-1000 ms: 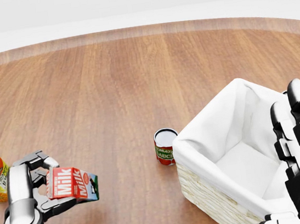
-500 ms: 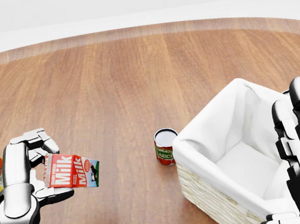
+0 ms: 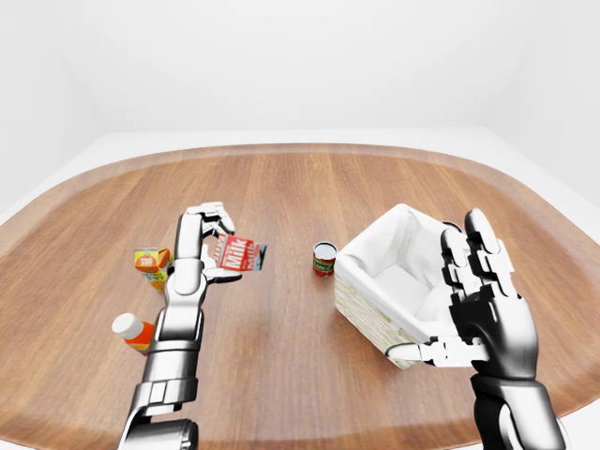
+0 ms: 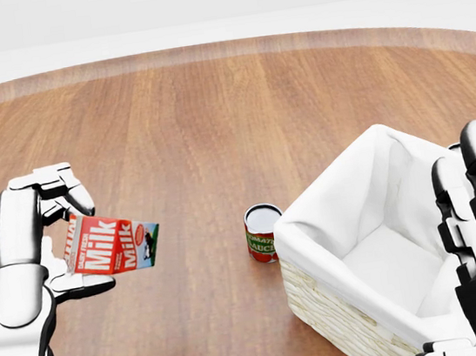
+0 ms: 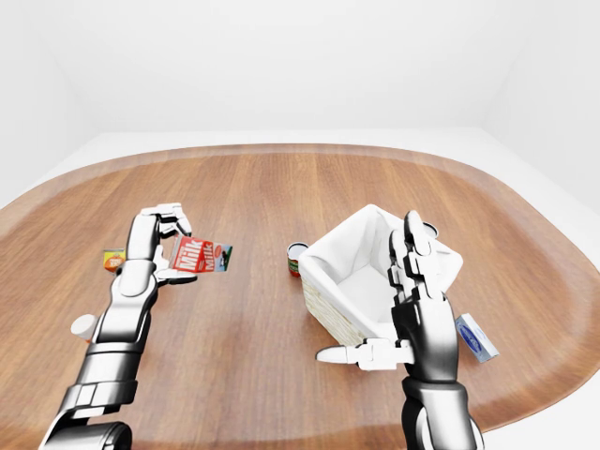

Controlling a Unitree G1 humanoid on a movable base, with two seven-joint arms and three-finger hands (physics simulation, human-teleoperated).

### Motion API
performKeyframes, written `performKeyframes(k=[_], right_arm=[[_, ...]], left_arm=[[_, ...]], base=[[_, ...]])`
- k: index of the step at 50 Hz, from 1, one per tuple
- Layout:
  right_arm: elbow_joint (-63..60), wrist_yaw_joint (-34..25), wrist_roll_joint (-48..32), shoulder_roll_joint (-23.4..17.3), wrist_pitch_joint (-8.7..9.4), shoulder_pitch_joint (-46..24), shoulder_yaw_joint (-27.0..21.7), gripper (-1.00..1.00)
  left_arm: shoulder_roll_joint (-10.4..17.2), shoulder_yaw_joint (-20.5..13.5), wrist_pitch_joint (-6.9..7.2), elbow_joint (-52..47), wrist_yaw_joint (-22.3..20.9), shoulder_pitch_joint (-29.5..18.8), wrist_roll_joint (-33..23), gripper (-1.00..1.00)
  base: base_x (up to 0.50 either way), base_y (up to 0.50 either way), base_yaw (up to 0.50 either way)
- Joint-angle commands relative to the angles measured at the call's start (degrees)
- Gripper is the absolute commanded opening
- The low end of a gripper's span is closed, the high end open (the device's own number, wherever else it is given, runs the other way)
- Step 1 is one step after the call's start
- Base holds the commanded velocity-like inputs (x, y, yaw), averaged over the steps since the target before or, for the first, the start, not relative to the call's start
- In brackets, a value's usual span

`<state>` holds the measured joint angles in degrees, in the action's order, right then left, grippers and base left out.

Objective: Pick the milk and place it in the basket.

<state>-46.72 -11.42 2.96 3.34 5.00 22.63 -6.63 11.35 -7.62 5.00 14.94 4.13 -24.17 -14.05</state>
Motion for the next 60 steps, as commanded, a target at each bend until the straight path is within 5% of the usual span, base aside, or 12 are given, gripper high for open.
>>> performKeyframes(k=[1,60], right_arm=[[0.12,0.05,-0.06,0.04,0.00,-0.10,0.00,1.00],[1.98,0.40,0.06,-0.16,-0.41,0.01,0.42,1.00]], left_arm=[[0.13,0.24,0.00,-6.84,-0.71,-2.26,0.46,-1.00],[-2.34,3.56,0.00,-15.38,-5.84,-11.92,-3.48,-1.00]], base=[[0.00,0.00,0.00],[0.00,0.00,0.00]])
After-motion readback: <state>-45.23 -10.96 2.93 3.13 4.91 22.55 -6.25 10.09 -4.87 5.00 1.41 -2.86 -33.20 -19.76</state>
